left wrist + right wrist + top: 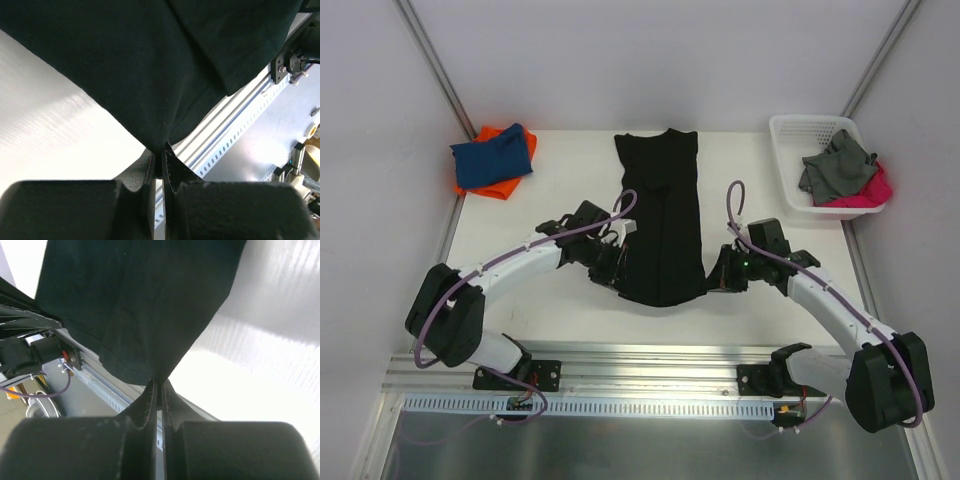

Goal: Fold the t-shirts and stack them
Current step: Fold the tshirt

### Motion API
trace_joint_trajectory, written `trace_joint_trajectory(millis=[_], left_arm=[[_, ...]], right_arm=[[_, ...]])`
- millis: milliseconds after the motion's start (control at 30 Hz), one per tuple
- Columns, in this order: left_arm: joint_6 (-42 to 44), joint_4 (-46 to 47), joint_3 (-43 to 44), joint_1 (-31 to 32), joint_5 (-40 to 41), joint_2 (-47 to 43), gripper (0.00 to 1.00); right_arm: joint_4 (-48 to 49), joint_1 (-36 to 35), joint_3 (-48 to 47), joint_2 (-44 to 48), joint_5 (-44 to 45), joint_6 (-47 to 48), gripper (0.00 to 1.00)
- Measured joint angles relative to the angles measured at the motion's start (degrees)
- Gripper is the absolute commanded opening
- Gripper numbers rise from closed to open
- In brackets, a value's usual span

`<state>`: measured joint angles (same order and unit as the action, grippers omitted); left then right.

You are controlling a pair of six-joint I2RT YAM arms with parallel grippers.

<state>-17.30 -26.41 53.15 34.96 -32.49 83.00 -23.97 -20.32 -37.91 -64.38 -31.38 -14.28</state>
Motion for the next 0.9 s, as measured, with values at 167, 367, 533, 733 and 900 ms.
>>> trace_joint_trajectory(millis=[167, 367, 533, 733, 900], left_arm=[[1.42, -1.16, 0.07, -0.04, 0.11, -3.08, 0.0], [3.1, -3.02, 4.37, -2.6, 1.6, -3.3, 0.0], [4.15, -2.93, 13.09, -6.23, 3.74, 0.37, 0.0], [5.29, -1.73, 23.8, -9.66, 6.05, 9.79, 0.0], [6.29, -1.18, 31.45, -11.32, 7.26, 18.51, 0.0]], right_arm=[[-1.9, 0.17, -3.41, 1.27, -0.87, 1.09, 0.01], [-2.08, 3.34, -10.6, 0.07, -1.07, 1.49, 0.0], [-0.09, 5.81, -16.2, -4.46, -1.27, 1.38, 0.0], [3.17, 6.97, -20.76, -13.05, -1.51, 1.05, 0.0], [4.98, 8.48, -27.21, -21.73, -1.66, 1.03, 0.0]])
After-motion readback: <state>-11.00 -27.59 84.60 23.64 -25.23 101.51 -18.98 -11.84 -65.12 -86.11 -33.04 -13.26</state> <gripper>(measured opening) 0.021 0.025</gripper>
